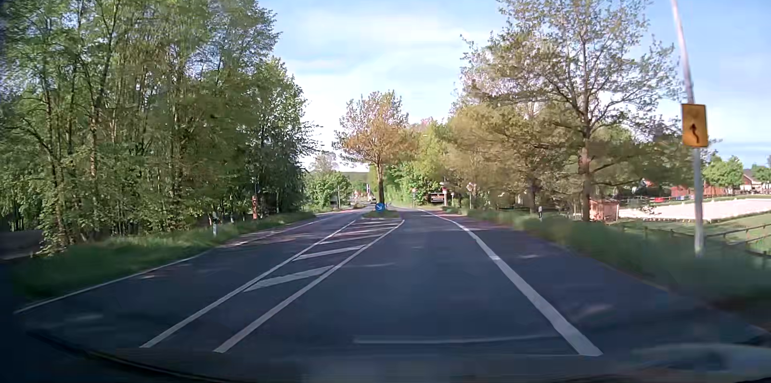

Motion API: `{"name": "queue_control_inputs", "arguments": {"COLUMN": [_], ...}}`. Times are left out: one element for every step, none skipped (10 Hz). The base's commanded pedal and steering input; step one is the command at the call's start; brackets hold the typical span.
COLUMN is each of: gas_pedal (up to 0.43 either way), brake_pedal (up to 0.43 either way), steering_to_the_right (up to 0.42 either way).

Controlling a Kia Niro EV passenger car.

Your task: Follow the waypoints while adhering to traffic rules and regulations

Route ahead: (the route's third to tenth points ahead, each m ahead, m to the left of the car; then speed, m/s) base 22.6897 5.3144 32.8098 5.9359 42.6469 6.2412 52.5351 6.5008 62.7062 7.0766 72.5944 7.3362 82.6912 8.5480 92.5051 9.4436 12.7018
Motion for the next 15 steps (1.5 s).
{"name": "queue_control_inputs", "arguments": {"gas_pedal": [0.000,0.000,0.000,0.000,0.000,0.000,0.000,0.000,0.000,0.000,0.000,0.000,0.000,0.000,0.000], "brake_pedal": [0.000,0.000,0.000,0.000,0.000,0.000,0.000,0.000,0.000,0.000,0.000,0.000,0.000,0.000,0.000], "steering_to_the_right": [0.007,0.007,0.006,0.006,0.005,0.005,0.004,0.002,0.001,0.000,-0.003,-0.004,-0.004,-0.004,-0.006]}}
